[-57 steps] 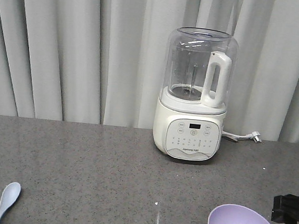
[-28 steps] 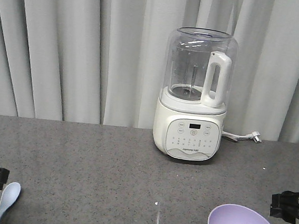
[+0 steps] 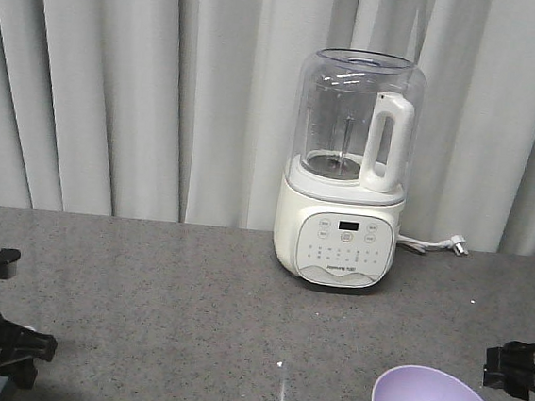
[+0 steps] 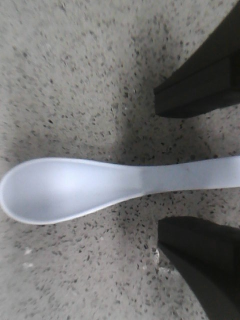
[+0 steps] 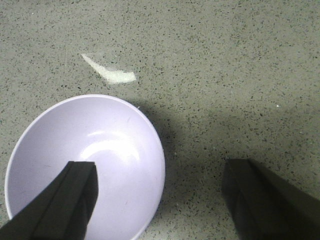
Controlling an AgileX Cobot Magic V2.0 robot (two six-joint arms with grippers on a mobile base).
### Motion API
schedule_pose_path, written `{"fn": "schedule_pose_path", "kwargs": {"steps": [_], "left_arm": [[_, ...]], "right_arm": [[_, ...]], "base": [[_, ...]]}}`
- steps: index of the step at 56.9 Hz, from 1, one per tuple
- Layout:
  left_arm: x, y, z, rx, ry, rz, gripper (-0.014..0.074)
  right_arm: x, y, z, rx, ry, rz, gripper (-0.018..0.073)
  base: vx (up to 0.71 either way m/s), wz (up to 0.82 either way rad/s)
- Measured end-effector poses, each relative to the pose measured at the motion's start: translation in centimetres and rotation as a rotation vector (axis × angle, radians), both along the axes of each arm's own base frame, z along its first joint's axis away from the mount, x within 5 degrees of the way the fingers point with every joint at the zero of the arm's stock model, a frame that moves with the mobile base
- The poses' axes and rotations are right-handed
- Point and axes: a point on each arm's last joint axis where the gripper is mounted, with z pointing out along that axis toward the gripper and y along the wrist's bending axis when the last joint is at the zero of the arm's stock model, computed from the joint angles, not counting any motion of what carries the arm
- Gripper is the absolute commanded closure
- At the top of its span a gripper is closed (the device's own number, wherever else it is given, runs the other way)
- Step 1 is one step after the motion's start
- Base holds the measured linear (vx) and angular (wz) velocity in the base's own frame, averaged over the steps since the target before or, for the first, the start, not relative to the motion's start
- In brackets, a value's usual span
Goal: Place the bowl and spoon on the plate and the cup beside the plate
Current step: 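Lower the left gripper to the spoon and the right gripper to the bowl rim, then close the left gripper on the spoon handle and right gripper on bowl rim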
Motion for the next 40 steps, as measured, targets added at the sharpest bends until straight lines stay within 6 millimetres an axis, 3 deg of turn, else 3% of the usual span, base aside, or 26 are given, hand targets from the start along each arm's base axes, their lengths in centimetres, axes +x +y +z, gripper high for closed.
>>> {"fn": "schedule_pose_path", "kwargs": {"steps": [12, 20, 40], "left_arm": [[0.6, 0.0, -1.6, 0.008, 0.043, -0.002, 0.0090], [0.8, 0.0, -1.7, 0.017, 0.055, -0.006, 0.0176], [0.9, 0.5, -1.9, 0.091, 0.066, -0.049, 0.0606]], "right_arm": [[0.0, 0.0, 0.0, -0.002, -0.001, 0.002, 0.0002], [0.0, 0.0, 0.0, -0.003, -0.001, 0.003, 0.0002], [0.0, 0.0, 0.0, -0.003, -0.001, 0.004, 0.0002]], "base": [[0.00, 0.00], [0.00, 0.00], [0.00, 0.00]]}}
